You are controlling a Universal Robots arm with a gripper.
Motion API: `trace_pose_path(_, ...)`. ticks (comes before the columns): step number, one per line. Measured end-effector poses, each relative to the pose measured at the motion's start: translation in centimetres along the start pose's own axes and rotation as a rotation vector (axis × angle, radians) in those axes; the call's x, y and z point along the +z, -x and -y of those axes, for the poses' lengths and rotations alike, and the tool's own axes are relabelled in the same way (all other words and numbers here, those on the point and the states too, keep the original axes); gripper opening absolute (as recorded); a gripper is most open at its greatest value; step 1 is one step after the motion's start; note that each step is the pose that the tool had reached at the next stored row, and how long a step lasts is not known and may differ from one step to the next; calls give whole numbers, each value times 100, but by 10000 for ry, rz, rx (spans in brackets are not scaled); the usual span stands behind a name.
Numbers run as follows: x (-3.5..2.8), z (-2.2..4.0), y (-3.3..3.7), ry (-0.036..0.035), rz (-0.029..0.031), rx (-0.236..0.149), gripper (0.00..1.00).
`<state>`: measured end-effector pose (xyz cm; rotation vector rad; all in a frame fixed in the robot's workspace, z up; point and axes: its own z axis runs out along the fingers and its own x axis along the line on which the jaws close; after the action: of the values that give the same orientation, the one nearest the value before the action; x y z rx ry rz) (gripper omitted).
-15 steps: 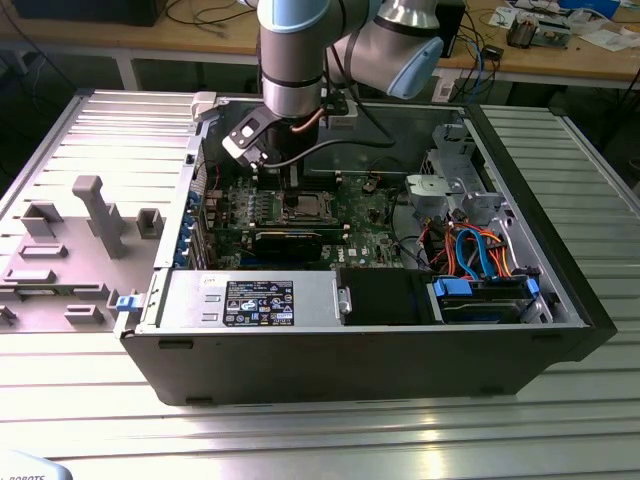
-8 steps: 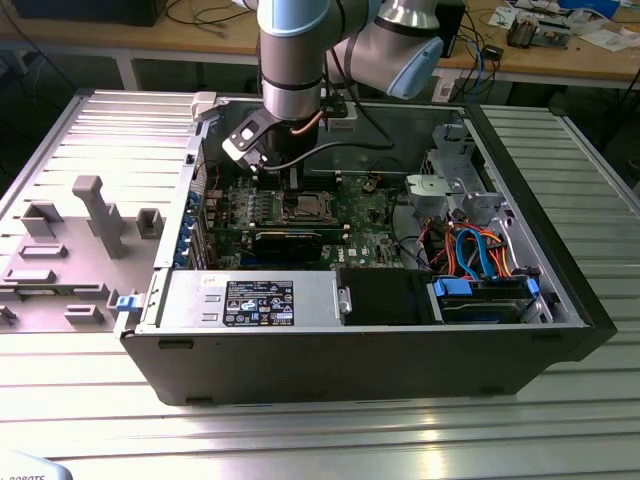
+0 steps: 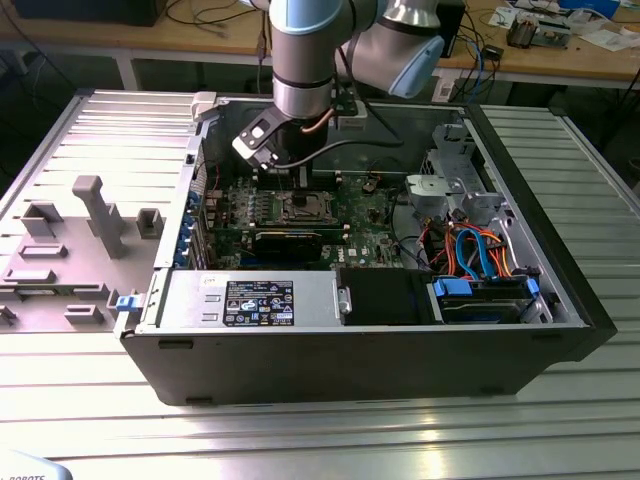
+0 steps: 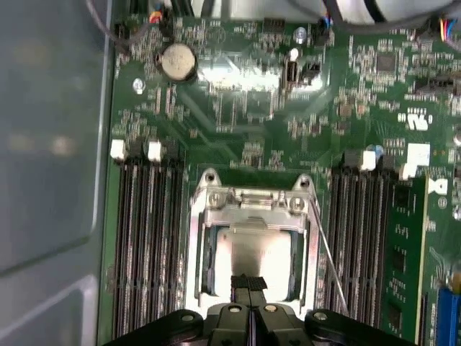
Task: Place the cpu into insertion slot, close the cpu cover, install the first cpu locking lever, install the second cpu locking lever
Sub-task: 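Close the cpu cover, then install the first cpu locking lever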
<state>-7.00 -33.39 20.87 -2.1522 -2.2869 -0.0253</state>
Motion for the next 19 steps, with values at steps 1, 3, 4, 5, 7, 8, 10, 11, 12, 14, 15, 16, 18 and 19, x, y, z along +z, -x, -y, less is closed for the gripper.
trace_pose_path(1, 2, -47, 3, -1, 0, 3, 11)
trace_pose_path(3, 3, -68, 5, 0, 0, 1, 11)
trace_pose_path(4, 3, -68, 5, 0, 1, 3, 11)
trace_pose_path(5, 3, -68, 5, -1, 1, 3, 11)
trace_pose_path(7, 3, -82, 5, -1, 0, 2, 11)
trace_pose_path(8, 3, -82, 5, -1, 0, 3, 11)
trace_pose_path(10, -1, -82, 4, 0, 1, 2, 11)
trace_pose_path(11, -4, -82, 5, 0, 0, 2, 11)
trace_pose_path(12, -5, -82, 5, 1, -1, 3, 11)
trace_pose_path(14, -6, -82, 5, 0, 0, 2, 11)
trace_pose_path(15, -10, -82, 5, -1, 2, 2, 11)
trace_pose_path(16, -12, -82, 5, -2, 2, 2, 11)
trace_pose_path(18, -14, -82, 5, 1, -1, 2, 11)
trace_pose_path(19, -16, -82, 5, 0, 0, 3, 11)
